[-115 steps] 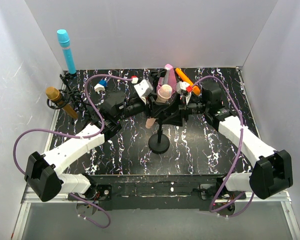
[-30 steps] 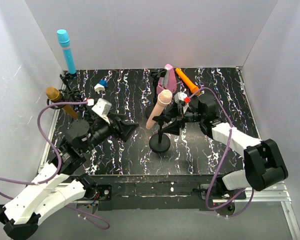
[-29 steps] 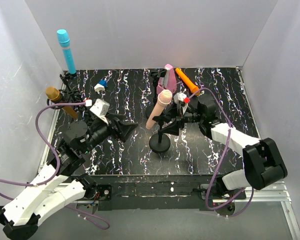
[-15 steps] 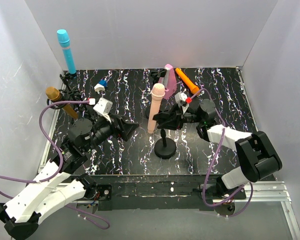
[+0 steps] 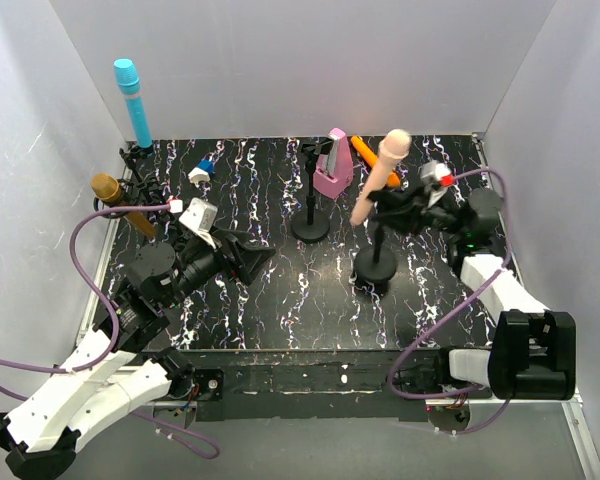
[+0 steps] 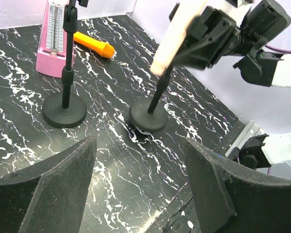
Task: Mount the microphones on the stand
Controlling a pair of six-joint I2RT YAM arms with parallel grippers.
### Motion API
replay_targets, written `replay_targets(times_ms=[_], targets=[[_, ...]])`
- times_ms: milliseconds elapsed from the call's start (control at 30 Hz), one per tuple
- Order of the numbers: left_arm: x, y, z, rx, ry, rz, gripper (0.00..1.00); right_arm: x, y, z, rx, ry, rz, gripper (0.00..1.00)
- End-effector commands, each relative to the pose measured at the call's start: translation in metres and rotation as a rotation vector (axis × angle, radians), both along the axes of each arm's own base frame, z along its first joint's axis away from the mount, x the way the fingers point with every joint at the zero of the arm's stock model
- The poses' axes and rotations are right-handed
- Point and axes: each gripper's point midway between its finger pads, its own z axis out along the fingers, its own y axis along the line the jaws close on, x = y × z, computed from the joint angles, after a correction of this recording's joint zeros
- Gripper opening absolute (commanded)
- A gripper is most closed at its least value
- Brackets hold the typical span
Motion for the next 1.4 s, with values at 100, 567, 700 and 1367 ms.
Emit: replay_targets(times_ms=[100,567,700,1367], targets=[[0.002,-0.009,-0.004,0.022,-0.017,-0.039,0.71,0.077,-0.104,0.042,-0.048,-0.096,-0.414,0.01],[0.006,-0.012,-0.01,0.053,-0.018,-0.042,0.72,0.19,-0.229,0.064,-0.096,-0.346,-1.009,0.01],[0.009,-0.013,-0.011,0.073,-0.019,-0.04,0.72,0.2,-0.249,0.065,-0.101,-0.399,-1.095,0.01],[0.012,-0.023,-0.016,0.066,-0.013,-0.068,0.73,0.185,-0.275,0.006,-0.067,-0.286,-1.084,0.56]])
